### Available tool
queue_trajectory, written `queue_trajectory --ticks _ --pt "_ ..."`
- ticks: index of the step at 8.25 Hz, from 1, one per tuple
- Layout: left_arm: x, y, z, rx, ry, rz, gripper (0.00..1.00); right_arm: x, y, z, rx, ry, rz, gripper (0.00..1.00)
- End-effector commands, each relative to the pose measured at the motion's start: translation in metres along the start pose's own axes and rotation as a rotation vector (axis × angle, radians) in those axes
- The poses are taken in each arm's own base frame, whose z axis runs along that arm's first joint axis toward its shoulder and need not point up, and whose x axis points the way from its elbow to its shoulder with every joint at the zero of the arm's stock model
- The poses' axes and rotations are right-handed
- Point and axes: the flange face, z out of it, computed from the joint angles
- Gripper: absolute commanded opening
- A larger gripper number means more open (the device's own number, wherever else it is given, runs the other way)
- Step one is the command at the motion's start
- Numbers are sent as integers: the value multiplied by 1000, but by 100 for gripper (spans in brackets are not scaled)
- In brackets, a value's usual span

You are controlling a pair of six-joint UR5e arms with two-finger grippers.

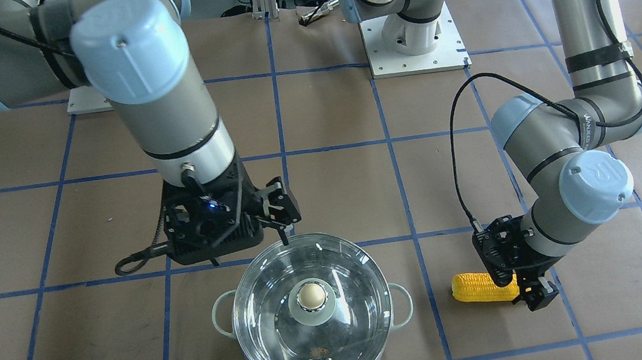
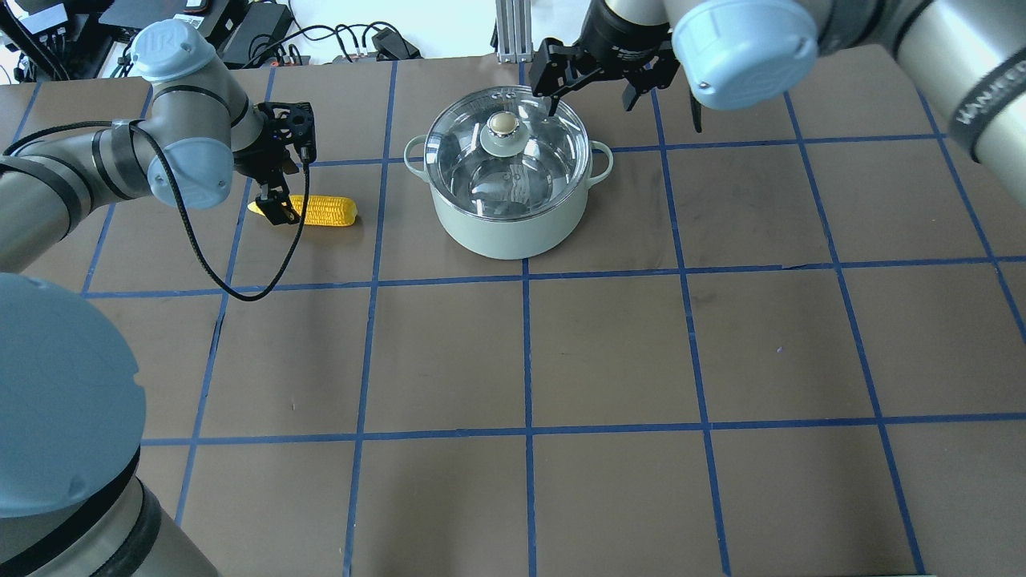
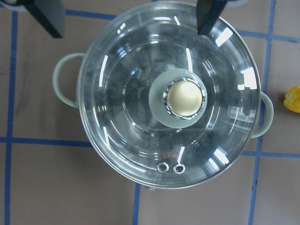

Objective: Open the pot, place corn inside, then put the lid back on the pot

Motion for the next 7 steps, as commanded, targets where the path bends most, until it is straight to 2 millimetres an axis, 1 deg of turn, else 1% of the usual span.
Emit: queue_trajectory --ticks 1,2,3,4,5,6,7 --pt "0 0 17 1 25 4 100 -55 -15 58 69 5 87 100" --pt "-1 0 18 1 27 6 100 -58 -18 70 85 0 74 100" --pt "-1 1 24 0 36 4 100 -57 -18 79 83 3 71 100" --pt "-1 1 28 1 42 4 100 -56 -19 85 81 8 33 100" --pt "-2 1 30 0 44 8 100 -52 -22 98 76 22 11 99" --pt "-2 1 31 0 45 15 100 -48 -22 105 75 61 29 98" --pt "-2 1 31 0 45 15 98 -48 -22 105 75 58 42 98"
